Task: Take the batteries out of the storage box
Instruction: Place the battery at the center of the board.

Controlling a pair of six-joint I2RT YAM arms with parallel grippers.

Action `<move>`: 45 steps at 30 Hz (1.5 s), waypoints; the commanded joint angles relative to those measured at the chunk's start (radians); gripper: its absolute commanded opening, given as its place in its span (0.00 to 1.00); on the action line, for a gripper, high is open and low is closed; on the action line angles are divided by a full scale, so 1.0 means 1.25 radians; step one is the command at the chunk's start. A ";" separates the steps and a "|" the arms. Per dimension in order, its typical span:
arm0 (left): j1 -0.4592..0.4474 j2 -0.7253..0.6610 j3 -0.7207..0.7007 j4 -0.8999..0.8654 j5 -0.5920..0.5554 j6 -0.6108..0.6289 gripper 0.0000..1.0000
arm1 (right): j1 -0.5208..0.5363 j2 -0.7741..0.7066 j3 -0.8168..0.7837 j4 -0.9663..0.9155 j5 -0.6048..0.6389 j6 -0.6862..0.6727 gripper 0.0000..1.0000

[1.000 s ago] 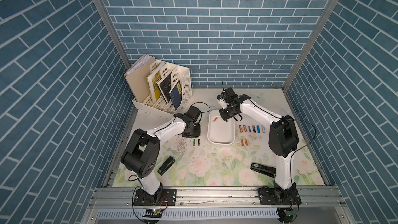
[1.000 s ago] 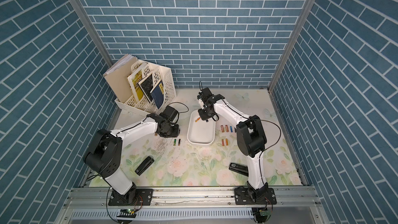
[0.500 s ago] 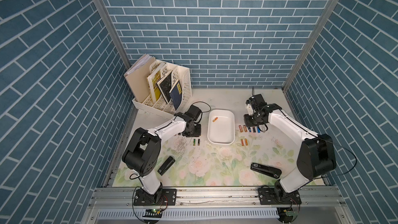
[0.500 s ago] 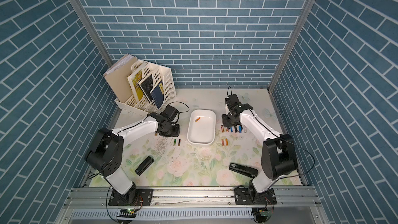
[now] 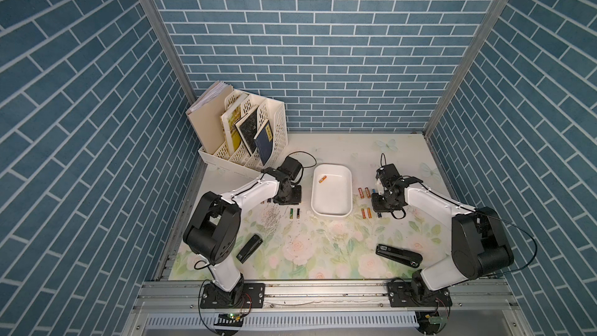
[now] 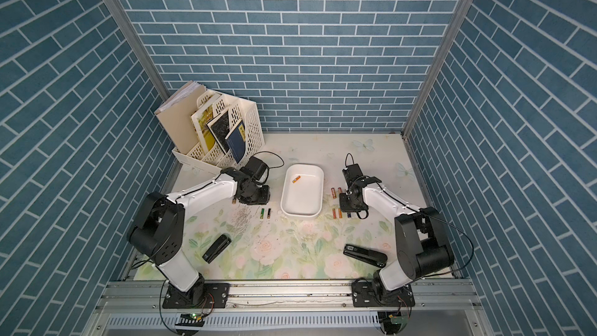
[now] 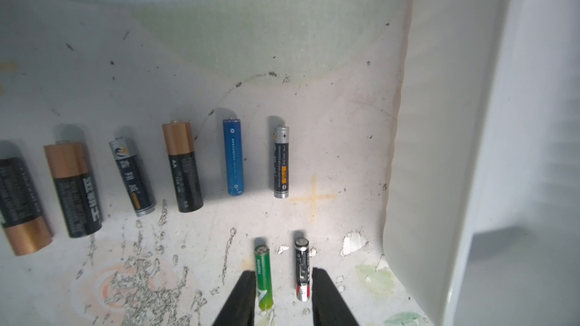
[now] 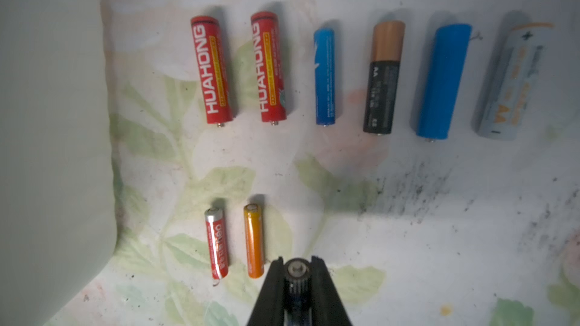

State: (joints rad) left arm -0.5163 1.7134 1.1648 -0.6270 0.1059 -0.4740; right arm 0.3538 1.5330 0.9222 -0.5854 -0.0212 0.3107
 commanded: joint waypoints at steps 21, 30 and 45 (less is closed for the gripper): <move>0.005 -0.018 -0.001 -0.027 -0.012 0.003 0.36 | -0.019 0.081 -0.033 0.081 -0.006 0.014 0.12; 0.004 -0.020 -0.005 -0.027 -0.013 0.002 0.36 | -0.021 0.085 -0.032 0.079 0.001 0.008 0.15; 0.006 -0.024 -0.001 -0.031 -0.012 0.001 0.36 | -0.021 0.077 -0.029 0.070 0.000 0.004 0.22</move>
State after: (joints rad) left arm -0.5163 1.7111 1.1645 -0.6357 0.0986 -0.4747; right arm 0.3325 1.6287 0.8925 -0.4847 -0.0299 0.3099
